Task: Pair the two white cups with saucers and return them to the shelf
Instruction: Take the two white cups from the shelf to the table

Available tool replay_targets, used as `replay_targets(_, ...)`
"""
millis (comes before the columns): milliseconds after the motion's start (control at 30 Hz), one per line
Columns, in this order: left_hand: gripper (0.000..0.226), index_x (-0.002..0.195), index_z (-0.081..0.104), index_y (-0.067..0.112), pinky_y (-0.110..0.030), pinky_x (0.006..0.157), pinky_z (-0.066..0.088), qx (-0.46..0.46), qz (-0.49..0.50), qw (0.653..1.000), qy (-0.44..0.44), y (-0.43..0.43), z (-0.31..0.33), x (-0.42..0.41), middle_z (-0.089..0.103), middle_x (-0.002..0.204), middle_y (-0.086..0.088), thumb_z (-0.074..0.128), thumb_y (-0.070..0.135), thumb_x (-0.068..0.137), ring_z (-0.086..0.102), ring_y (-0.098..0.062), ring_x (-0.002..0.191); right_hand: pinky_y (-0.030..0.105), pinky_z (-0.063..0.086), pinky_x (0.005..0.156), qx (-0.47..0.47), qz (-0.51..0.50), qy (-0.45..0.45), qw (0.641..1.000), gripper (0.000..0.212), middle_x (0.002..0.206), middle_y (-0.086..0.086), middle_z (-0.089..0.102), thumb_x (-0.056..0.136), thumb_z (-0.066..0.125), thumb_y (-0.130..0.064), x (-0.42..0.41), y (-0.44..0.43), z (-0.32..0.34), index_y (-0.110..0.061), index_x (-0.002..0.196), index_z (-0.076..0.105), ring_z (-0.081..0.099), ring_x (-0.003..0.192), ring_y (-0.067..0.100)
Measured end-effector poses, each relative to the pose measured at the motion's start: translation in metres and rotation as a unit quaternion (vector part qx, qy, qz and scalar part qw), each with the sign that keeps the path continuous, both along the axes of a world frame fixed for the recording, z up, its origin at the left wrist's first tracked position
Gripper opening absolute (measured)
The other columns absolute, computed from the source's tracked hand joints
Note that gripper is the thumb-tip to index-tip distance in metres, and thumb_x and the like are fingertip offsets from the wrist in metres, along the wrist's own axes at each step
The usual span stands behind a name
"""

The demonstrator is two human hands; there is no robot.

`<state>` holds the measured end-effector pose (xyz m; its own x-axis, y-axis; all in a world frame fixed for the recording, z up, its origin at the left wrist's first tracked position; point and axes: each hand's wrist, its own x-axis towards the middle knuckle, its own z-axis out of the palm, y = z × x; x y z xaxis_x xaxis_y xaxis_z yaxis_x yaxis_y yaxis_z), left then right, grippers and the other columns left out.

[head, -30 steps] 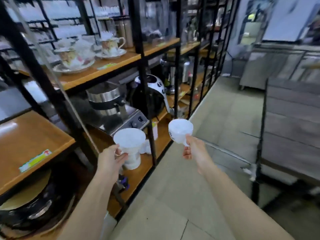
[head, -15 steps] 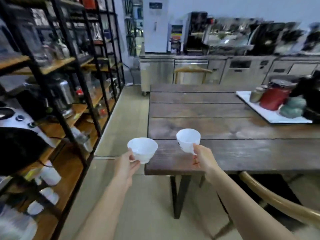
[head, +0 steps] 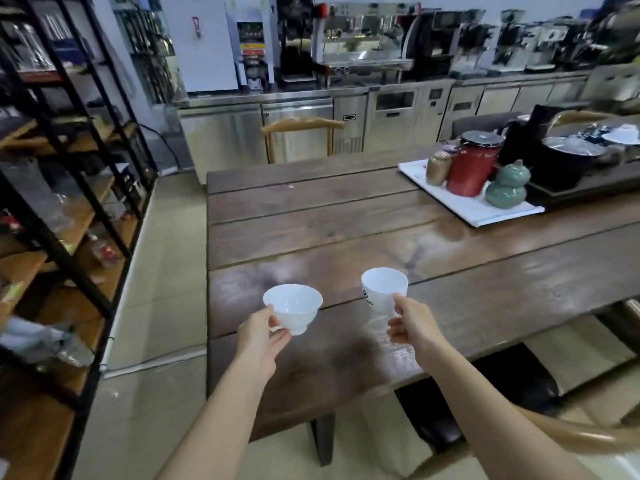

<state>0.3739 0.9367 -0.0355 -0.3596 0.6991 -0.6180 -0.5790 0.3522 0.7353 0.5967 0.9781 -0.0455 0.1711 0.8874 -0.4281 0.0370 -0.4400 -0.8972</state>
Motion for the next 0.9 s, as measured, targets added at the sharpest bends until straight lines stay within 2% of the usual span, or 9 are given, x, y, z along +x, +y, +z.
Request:
replay_targets(67,0.009,0.089,0.056,0.001,-0.043,0.097,0.047,-0.012,-0.001,1.000,-0.009,0.022,-0.001,0.000,0.051,0.127,-0.022,0.051,0.009,0.091,0.057,-0.037,0.109,0.019,0.036,0.037,-0.015,-0.007,-0.002,1.000,0.023,0.062,0.011,0.048,0.088,0.043,-0.018,0.000,0.019,-0.001,-0.011,0.066,0.043,0.044,0.045,0.021)
replay_targets(133,0.022,0.068,0.049,0.005,-0.043,0.098,0.046,-0.020,0.002,1.000,-0.002,0.043,-0.005,-0.001,0.052,0.128,-0.023,0.049,0.005,0.089,0.057,-0.036,0.107,0.022,0.036,0.040,-0.019,-0.007,-0.001,1.000,0.024,0.062,0.011,0.046,0.089,0.043,-0.017,-0.002,0.040,-0.002,-0.011,0.066,0.044,0.042,0.047,0.021)
replay_targets(233,0.018,0.072,0.053,0.004,-0.041,0.098,0.045,-0.029,0.002,1.000,-0.002,0.072,-0.015,0.000,0.053,0.130,-0.021,0.050,0.004,0.090,0.057,-0.033,0.110,0.028,0.036,0.046,-0.027,-0.006,0.001,1.000,0.024,0.063,0.010,0.046,0.089,0.042,-0.018,-0.003,0.068,-0.007,-0.012,0.067,0.045,0.041,0.049,0.021)
replay_targets(367,0.011,0.090,0.059,0.000,-0.045,0.106,0.040,-0.011,0.002,1.000,-0.027,0.098,-0.028,0.006,0.056,0.126,-0.020,0.050,0.007,0.093,0.060,-0.031,0.105,0.027,0.026,0.045,-0.036,-0.015,0.023,0.999,0.023,0.059,0.006,0.041,0.090,0.041,-0.015,-0.001,0.100,-0.018,-0.014,0.067,0.046,0.033,0.045,0.014)
replay_targets(433,0.015,0.085,0.060,0.002,-0.048,0.110,0.034,-0.014,0.010,0.999,-0.031,0.109,-0.035,0.010,0.058,0.122,-0.016,0.051,0.010,0.093,0.058,-0.031,0.111,0.024,0.023,0.043,-0.039,-0.018,0.032,0.999,0.026,0.056,0.004,0.041,0.092,0.040,-0.017,0.002,0.115,-0.026,-0.014,0.067,0.046,0.031,0.038,0.010)
replay_targets(533,0.014,0.093,0.058,-0.001,-0.046,0.110,0.034,-0.016,0.037,0.997,-0.064,0.122,-0.048,0.018,0.058,0.115,-0.015,0.049,0.009,0.094,0.051,-0.031,0.121,0.023,0.021,0.044,-0.049,-0.007,0.033,0.998,0.024,0.058,0.002,0.040,0.095,0.036,-0.020,0.008,0.135,-0.041,-0.015,0.076,0.050,0.030,0.041,0.009)
replay_targets(667,0.023,0.076,0.058,-0.002,-0.045,0.110,0.036,-0.020,0.046,0.998,-0.039,0.125,-0.062,0.031,0.062,0.092,-0.012,0.049,0.009,0.094,0.055,-0.028,0.114,0.026,0.022,0.047,-0.041,-0.009,0.057,0.998,0.025,0.061,0.004,0.042,0.096,0.035,-0.018,0.016,0.153,-0.061,-0.012,0.074,0.046,0.030,0.047,0.013)
replay_targets(800,0.031,0.067,0.055,0.001,-0.043,0.110,0.035,-0.015,0.042,0.999,-0.004,0.123,-0.072,0.043,0.065,0.096,-0.011,0.048,0.011,0.095,0.055,-0.024,0.113,0.023,0.028,0.043,-0.034,0.010,0.045,0.998,0.022,0.067,0.006,0.049,0.092,0.038,-0.015,0.025,0.161,-0.078,-0.011,0.074,0.050,0.036,0.046,0.013)
replay_targets(900,0.039,0.060,0.054,0.003,-0.044,0.109,0.036,-0.023,0.017,0.998,0.061,0.120,-0.077,0.052,0.065,0.100,-0.006,0.048,0.015,0.096,0.058,-0.017,0.103,0.019,0.034,0.037,-0.025,0.037,0.037,0.998,0.023,0.077,0.008,0.054,0.095,0.040,-0.020,0.032,0.161,-0.087,-0.012,0.078,0.052,0.043,0.049,0.013)
